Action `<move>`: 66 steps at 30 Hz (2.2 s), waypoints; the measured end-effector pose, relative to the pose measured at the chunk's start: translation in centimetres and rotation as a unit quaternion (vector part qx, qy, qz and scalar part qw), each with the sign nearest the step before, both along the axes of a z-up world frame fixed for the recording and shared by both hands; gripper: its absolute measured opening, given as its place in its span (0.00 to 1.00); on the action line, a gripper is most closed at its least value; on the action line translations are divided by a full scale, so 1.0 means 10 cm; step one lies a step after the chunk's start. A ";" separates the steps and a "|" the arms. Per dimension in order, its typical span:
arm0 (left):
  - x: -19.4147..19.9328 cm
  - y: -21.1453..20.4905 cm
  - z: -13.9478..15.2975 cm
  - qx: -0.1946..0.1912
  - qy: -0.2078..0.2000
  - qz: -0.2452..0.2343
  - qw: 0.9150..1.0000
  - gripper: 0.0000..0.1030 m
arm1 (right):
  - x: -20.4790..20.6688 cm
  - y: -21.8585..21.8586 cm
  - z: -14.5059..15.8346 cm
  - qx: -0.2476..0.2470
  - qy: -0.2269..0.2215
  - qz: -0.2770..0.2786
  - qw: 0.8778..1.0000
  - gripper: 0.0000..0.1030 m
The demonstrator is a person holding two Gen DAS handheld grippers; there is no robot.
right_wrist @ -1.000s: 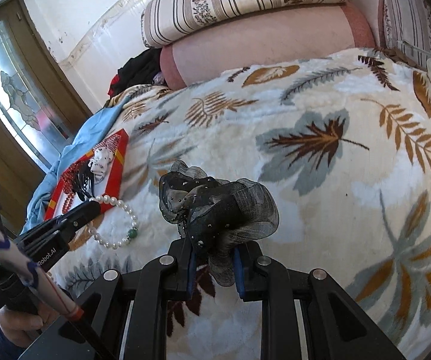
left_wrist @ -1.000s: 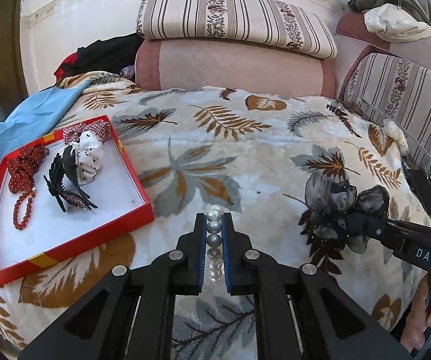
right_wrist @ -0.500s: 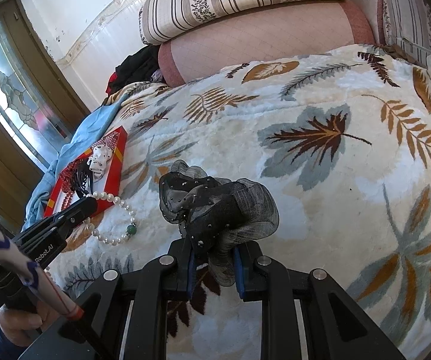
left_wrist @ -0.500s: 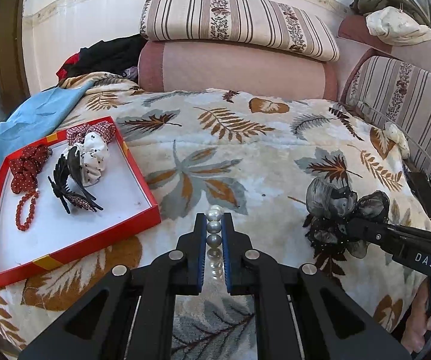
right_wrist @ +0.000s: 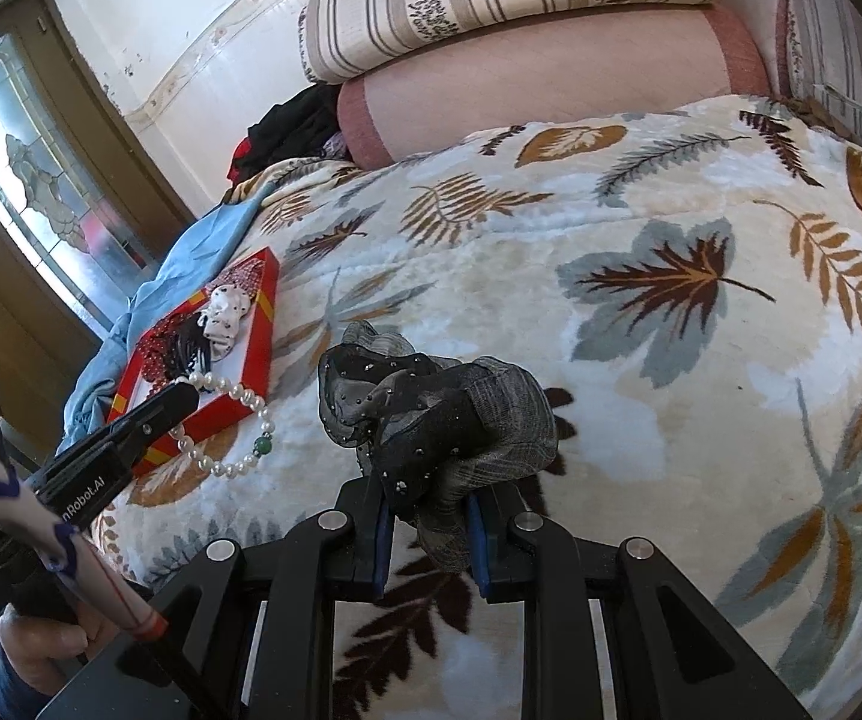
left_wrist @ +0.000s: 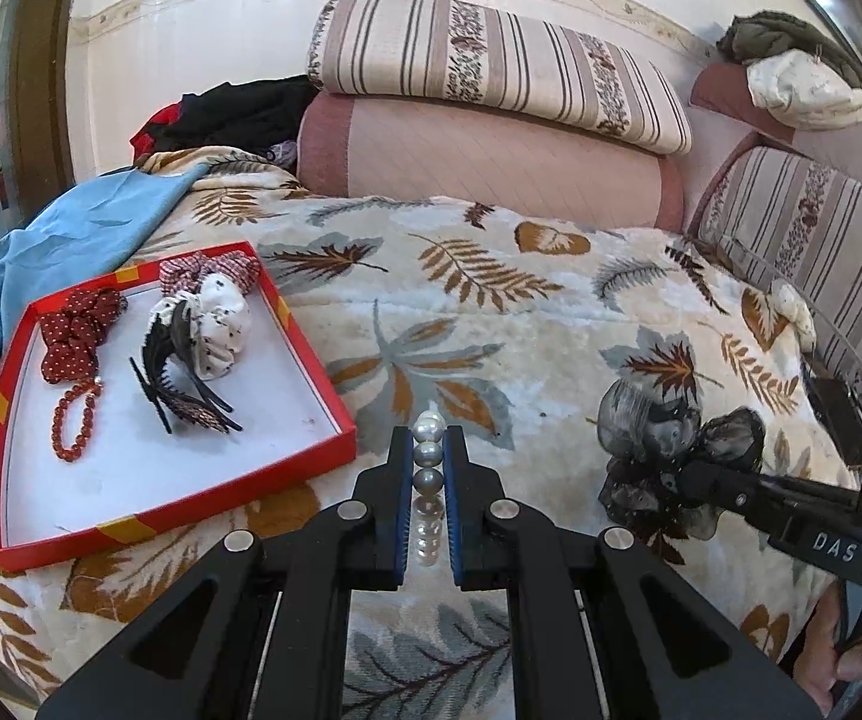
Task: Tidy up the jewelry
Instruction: 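Carry the pearl bracelet and black scrunchie over the red box and lower them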
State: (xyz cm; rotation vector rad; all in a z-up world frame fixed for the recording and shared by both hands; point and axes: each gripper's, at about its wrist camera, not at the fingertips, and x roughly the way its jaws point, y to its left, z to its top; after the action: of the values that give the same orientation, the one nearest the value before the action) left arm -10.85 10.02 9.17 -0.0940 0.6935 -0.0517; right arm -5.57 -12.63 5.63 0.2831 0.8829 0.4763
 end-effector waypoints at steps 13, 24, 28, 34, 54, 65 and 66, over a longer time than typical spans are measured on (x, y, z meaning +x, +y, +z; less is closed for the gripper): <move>-0.04 0.94 0.24 -0.036 -0.032 0.103 0.994 0.09 | 0.11 0.73 0.38 0.000 -0.028 0.066 0.997 0.22; -0.14 1.89 0.00 -0.068 0.006 0.214 0.975 0.09 | 0.14 1.88 0.55 0.022 -0.032 0.172 0.984 0.22; -0.19 2.10 -0.10 -0.068 0.018 0.237 0.969 0.09 | 0.12 2.29 0.46 0.018 -0.023 0.207 0.978 0.22; -0.23 2.23 -0.15 -0.076 0.027 0.246 0.966 0.09 | 0.20 2.69 0.22 0.005 0.007 0.234 0.972 0.23; -0.03 2.12 -0.28 -0.040 0.061 0.246 0.966 0.09 | 0.30 2.92 0.00 -0.039 0.008 0.231 0.972 0.24; 0.00 2.15 -0.32 -0.035 0.070 0.249 0.965 0.09 | 0.37 2.88 -0.05 -0.079 -0.011 0.194 0.978 0.25; 0.00 2.15 -0.32 -0.035 0.071 0.250 0.965 0.09 | 0.38 2.87 -0.06 -0.080 -0.009 0.193 0.978 0.27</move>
State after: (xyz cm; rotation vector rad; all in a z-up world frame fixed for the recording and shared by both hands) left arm -10.81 31.50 5.94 -0.3399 0.7941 0.4191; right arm -1.76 16.04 5.04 -0.0435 0.9554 0.7612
